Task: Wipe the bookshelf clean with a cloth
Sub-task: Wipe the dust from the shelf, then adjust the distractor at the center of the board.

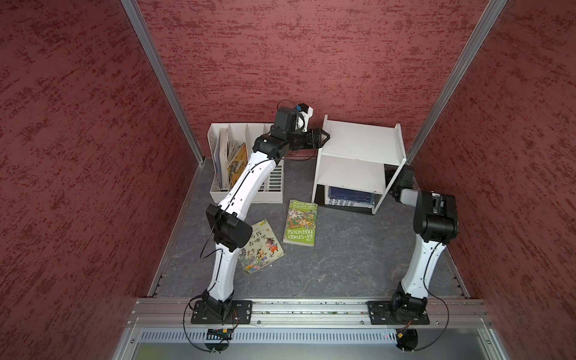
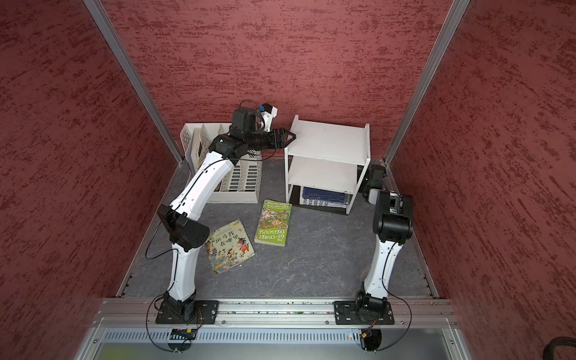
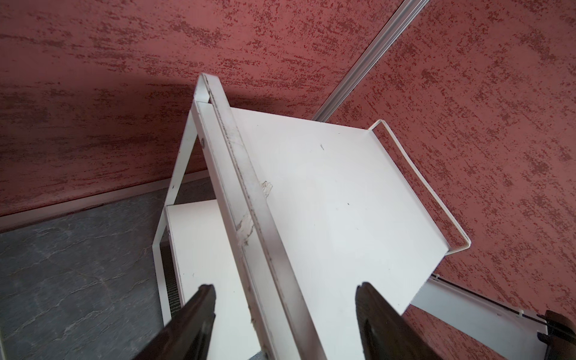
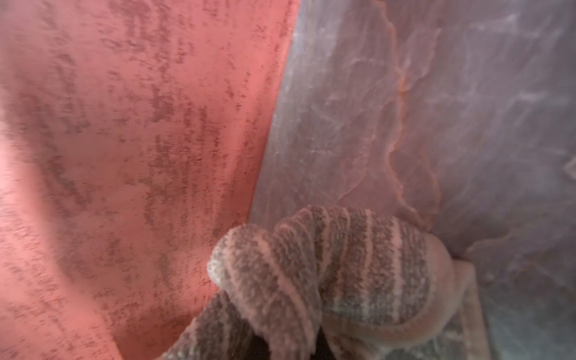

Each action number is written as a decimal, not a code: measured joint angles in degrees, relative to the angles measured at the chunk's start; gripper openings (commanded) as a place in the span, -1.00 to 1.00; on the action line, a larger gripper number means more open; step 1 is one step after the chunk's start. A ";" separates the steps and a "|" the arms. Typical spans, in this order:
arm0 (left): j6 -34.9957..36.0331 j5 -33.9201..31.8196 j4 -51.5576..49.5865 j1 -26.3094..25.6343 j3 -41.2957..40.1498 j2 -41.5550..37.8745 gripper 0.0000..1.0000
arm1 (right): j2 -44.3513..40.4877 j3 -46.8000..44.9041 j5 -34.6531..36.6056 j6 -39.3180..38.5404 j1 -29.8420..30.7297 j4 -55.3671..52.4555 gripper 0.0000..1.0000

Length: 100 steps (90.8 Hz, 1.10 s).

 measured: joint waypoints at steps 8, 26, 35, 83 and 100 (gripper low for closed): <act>0.22 -0.02 -0.26 -0.26 0.00 0.00 0.47 | -1.57 -0.28 -0.48 1.42 -0.48 2.58 -1.00; 0.81 -0.70 -1.25 -0.57 0.00 0.00 0.49 | -6.75 -1.81 -1.38 4.17 -0.98 9.92 -1.00; 1.14 -1.05 -1.55 -0.66 0.00 0.00 0.53 | -9.31 -3.45 -1.14 3.78 -1.36 9.97 -1.00; 5.70 -5.92 -0.17 1.01 -15.19 -14.05 0.95 | -41.18 -22.73 8.98 -13.57 -2.60 -15.78 -1.00; 3.54 -5.07 11.23 7.28 -41.94 -33.90 0.83 | -58.80 -26.56 11.98 -17.42 -2.60 -31.87 -1.00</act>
